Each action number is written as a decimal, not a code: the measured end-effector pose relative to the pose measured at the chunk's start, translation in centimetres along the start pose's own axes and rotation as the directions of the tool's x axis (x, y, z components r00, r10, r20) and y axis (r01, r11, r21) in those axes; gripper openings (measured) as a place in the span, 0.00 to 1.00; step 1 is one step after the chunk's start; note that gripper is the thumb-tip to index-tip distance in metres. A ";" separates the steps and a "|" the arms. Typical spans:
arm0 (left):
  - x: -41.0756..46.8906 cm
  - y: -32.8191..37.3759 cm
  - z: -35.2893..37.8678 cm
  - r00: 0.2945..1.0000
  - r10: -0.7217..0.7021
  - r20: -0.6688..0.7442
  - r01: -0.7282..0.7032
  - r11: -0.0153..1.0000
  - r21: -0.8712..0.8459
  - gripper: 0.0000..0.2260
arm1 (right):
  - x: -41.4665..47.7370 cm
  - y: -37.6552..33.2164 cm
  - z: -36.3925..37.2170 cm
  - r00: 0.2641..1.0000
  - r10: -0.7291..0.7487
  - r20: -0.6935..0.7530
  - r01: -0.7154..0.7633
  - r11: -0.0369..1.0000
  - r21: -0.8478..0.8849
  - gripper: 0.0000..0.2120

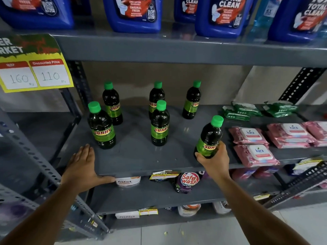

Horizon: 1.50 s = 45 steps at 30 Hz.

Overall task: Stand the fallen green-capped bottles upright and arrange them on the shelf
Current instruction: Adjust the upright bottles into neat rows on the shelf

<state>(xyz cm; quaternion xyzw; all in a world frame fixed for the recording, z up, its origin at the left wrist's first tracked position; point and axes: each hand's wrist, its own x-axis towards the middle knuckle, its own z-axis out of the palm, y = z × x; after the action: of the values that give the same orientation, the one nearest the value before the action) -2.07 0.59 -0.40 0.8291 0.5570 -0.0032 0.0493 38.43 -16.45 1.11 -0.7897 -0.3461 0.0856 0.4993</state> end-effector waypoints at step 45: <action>0.2 -0.1 0.1 1.000 0.001 -0.009 -0.001 0.999 -0.040 0.73 | -3.1 -7.3 10.3 0.960 -0.099 0.260 0.092 0.995 0.038 0.40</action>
<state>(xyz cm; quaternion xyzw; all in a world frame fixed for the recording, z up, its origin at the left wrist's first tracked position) -2.12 0.80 -0.51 0.8282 0.5567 0.0117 0.0635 27.80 -9.02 1.62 -0.7474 -0.4456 0.1693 0.4628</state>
